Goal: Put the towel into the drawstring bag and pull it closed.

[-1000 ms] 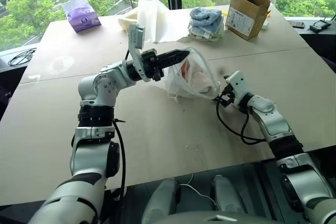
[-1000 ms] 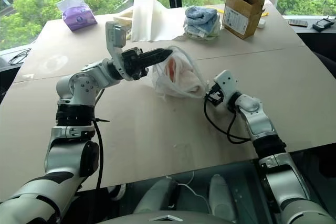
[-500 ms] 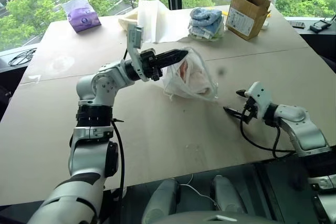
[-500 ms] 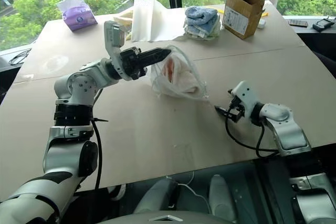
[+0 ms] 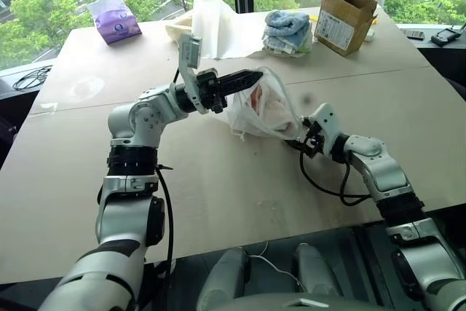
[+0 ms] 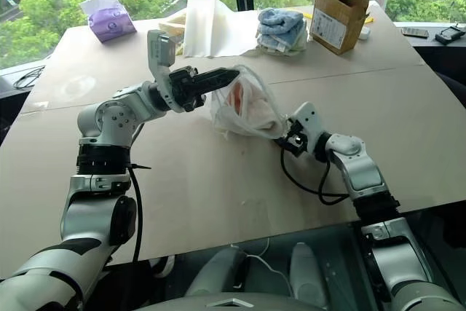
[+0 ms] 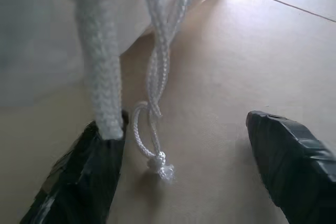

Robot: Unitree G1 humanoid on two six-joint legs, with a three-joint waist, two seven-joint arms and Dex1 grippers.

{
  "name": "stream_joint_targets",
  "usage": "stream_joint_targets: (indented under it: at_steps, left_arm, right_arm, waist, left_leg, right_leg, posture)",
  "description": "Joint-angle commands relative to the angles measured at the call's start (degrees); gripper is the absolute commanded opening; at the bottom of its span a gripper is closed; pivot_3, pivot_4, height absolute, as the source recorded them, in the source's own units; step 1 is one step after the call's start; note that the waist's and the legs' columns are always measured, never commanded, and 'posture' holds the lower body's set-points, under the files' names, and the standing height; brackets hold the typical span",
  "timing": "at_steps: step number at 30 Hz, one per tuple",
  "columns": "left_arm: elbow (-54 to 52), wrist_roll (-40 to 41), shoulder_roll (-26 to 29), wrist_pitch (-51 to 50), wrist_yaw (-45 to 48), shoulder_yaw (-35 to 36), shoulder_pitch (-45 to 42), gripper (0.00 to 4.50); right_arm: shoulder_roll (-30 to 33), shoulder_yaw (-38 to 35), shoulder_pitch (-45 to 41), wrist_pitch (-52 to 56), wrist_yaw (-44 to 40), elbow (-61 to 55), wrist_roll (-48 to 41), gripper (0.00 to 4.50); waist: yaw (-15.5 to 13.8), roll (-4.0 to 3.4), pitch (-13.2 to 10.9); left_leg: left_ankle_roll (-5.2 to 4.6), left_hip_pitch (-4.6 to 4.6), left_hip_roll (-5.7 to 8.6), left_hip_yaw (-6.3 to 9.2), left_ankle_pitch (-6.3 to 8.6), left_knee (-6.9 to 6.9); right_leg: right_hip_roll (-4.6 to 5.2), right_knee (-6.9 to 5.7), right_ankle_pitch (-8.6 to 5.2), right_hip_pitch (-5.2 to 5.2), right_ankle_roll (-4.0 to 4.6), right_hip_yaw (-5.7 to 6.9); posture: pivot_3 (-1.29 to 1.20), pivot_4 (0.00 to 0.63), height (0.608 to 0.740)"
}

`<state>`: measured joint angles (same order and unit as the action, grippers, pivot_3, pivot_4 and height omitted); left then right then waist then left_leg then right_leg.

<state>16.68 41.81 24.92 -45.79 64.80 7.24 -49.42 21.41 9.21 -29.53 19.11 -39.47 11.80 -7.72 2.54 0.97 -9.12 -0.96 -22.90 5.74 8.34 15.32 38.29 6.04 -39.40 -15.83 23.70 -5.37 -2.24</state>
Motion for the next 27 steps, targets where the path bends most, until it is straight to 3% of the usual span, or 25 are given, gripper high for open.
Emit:
stream_joint_targets:
  at_steps: [1,6,7,14,23,24,26,27]
  left_arm:
    - [-0.30,0.25,0.23,0.70,0.41,0.53,-1.45,0.00]
    - [0.10,0.10,0.06,0.81,0.18,0.47,-1.51,0.00]
    - [0.13,0.11,0.08,0.81,0.16,0.48,-1.49,0.00]
    - [0.10,1.22,0.42,-2.23,-1.56,1.04,-1.40,0.00]
    - [-0.28,3.58,-0.45,-2.52,-1.36,3.33,-1.24,0.00]
    - [-0.88,3.35,-0.33,-2.40,-0.62,2.75,-0.95,0.62]
    - [-1.35,0.76,-0.65,0.23,-1.57,1.29,-0.50,1.26]
    - [-1.38,-0.25,-0.55,0.95,-1.75,0.57,-0.27,1.80]
  right_arm:
    - [-0.73,-1.22,-0.01,-1.43,1.19,-1.57,0.00,2.51]
    - [-0.45,-2.65,0.97,-0.96,2.43,-2.90,-0.19,0.24]
    - [-0.38,-3.10,1.23,-0.88,2.80,-3.18,-0.26,0.03]
    - [5.00,-7.52,0.20,1.07,6.69,-11.85,1.65,0.03]
    - [3.33,-17.48,-13.61,14.55,14.96,-26.72,-7.14,0.03]
    - [2.99,-17.51,-14.52,15.68,15.43,-27.48,-7.73,0.00]
    - [2.15,-17.16,-16.58,18.07,16.26,-28.89,-9.03,0.00]
    - [1.77,-16.92,-17.28,18.82,16.63,-29.22,-9.49,0.00]
  waist:
    - [0.16,0.00,0.00]
    - [0.12,0.00,0.00]
    - [0.11,0.00,0.00]
    - [-0.04,-0.01,-0.01]
    - [0.59,-0.03,-0.02]
    - [0.52,-0.03,-0.02]
    - [0.36,-0.02,-0.01]
    - [0.16,-0.03,-0.01]
  left_leg:
    - [0.00,0.01,0.00,-0.01,0.00,0.00]
    - [0.00,0.01,0.00,-0.01,0.00,0.00]
    - [0.00,0.01,0.00,-0.02,0.00,0.00]
    - [0.00,0.00,0.02,-0.03,0.00,0.02]
    - [0.00,0.01,-0.02,-0.05,0.00,-0.03]
    - [0.00,0.00,-0.02,-0.04,0.00,-0.04]
    - [0.00,0.00,-0.01,-0.05,0.00,-0.03]
    - [0.00,0.00,0.00,-0.05,0.00,-0.02]
  right_leg:
    - [-0.01,-0.01,0.00,0.00,0.00,-0.01]
    - [0.00,-0.02,0.00,0.00,0.00,-0.02]
    - [0.00,-0.02,0.00,0.00,0.00,-0.02]
    - [0.01,-0.03,0.00,0.01,0.00,-0.04]
    - [0.00,-0.07,0.00,0.06,0.00,-0.07]
    - [0.01,-0.06,0.00,0.06,0.00,-0.07]
    - [0.02,-0.05,0.00,0.05,0.00,-0.07]
    - [0.02,-0.05,0.00,0.04,0.00,-0.07]
  posture:
    - [0.00,0.150,0.740]
    - [0.00,0.150,0.740]
    - [0.00,0.150,0.740]
    - [0.00,0.150,0.740]
    - [0.00,0.150,0.740]
    - [0.00,0.150,0.740]
    - [0.00,0.150,0.740]
    - [0.00,0.150,0.740]
